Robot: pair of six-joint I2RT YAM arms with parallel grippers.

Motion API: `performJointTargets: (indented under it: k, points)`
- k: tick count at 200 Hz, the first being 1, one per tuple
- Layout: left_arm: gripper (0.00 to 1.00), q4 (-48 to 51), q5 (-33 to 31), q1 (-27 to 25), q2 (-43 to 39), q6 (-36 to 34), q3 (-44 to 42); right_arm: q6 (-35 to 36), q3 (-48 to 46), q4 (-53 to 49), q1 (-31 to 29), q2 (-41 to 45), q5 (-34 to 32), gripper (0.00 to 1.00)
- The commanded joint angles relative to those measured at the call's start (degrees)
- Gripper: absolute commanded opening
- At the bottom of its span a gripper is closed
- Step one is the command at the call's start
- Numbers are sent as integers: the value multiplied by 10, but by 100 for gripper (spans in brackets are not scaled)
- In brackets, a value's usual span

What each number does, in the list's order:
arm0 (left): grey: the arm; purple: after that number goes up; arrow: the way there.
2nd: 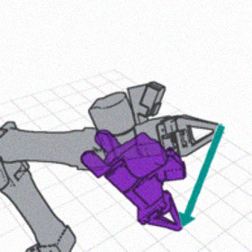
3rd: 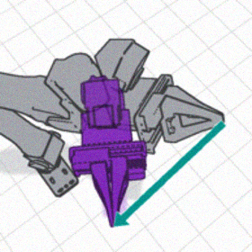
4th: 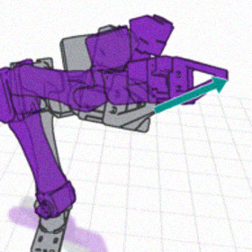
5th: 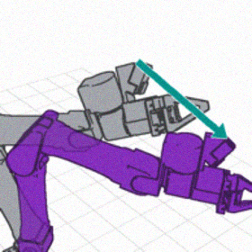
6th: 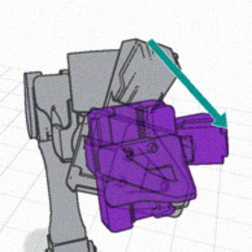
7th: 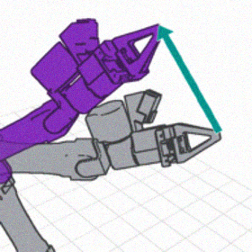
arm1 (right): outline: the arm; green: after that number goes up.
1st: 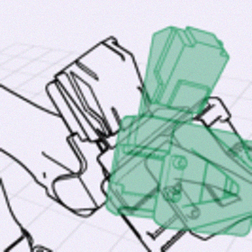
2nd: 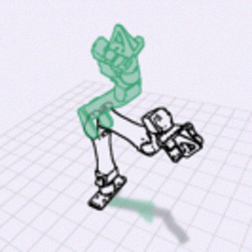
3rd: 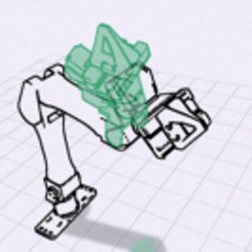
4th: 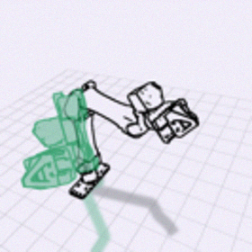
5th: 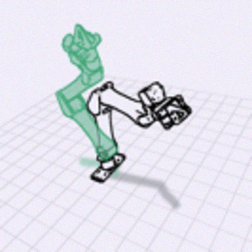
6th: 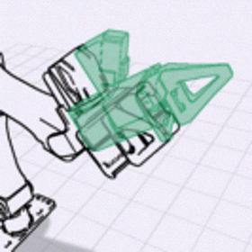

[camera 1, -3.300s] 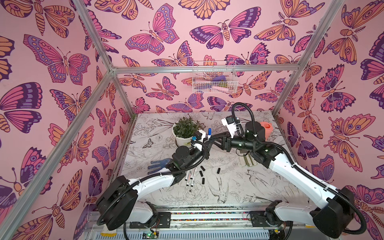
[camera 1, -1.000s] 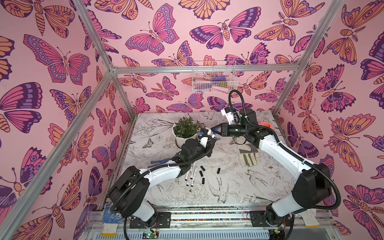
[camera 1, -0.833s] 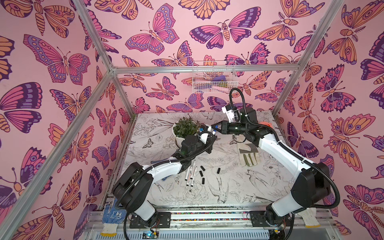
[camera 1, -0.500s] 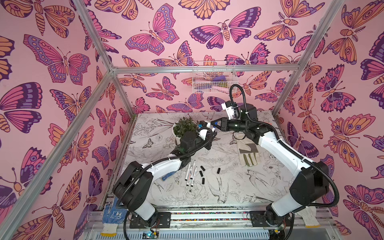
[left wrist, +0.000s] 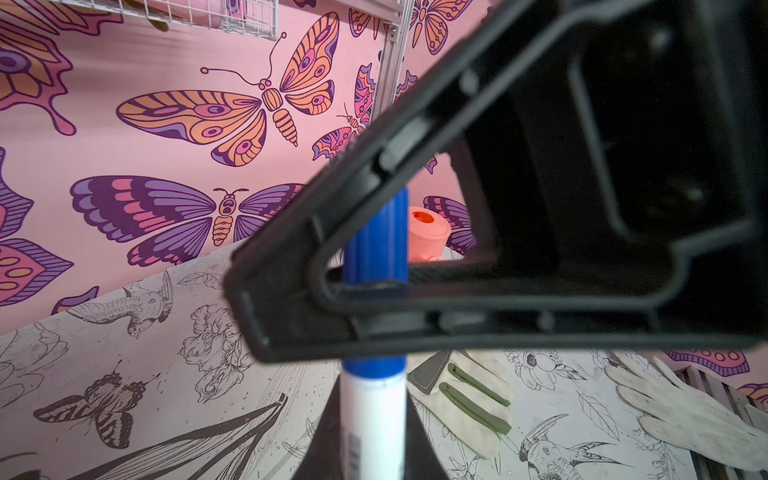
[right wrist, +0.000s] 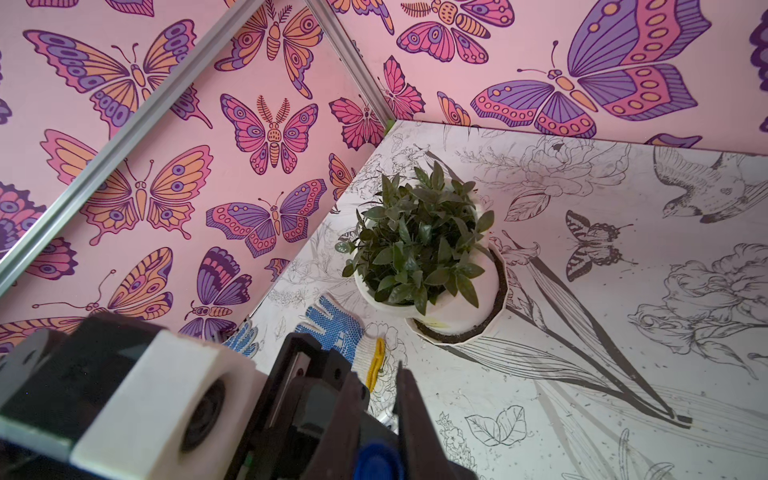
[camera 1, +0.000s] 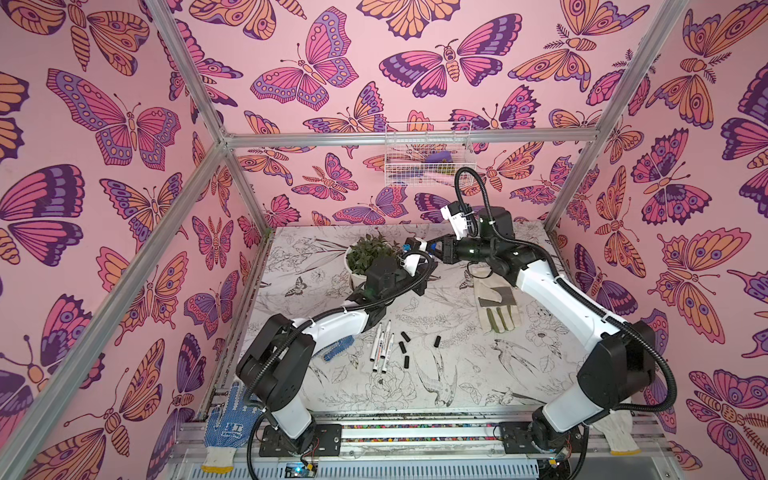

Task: Insert the pens into the pen caps
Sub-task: 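Press the blue cap down with the right gripper while the left holds the marker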

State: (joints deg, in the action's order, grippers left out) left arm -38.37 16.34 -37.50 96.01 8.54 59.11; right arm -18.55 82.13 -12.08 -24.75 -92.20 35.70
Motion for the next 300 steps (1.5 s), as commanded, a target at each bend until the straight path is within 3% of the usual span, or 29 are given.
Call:
performJointTargets:
  k: [1,268,300]
  points:
    - [0,-253,-12,8,-29,-7,111,13,-62,-273,-77,-40,145,0]
    - [0,-217,-19,32,-17,-8,160,35,-87,-300,-65,-32,121,0]
    - [0,-204,-3,36,-28,-12,148,-16,-97,-235,-28,-14,165,0]
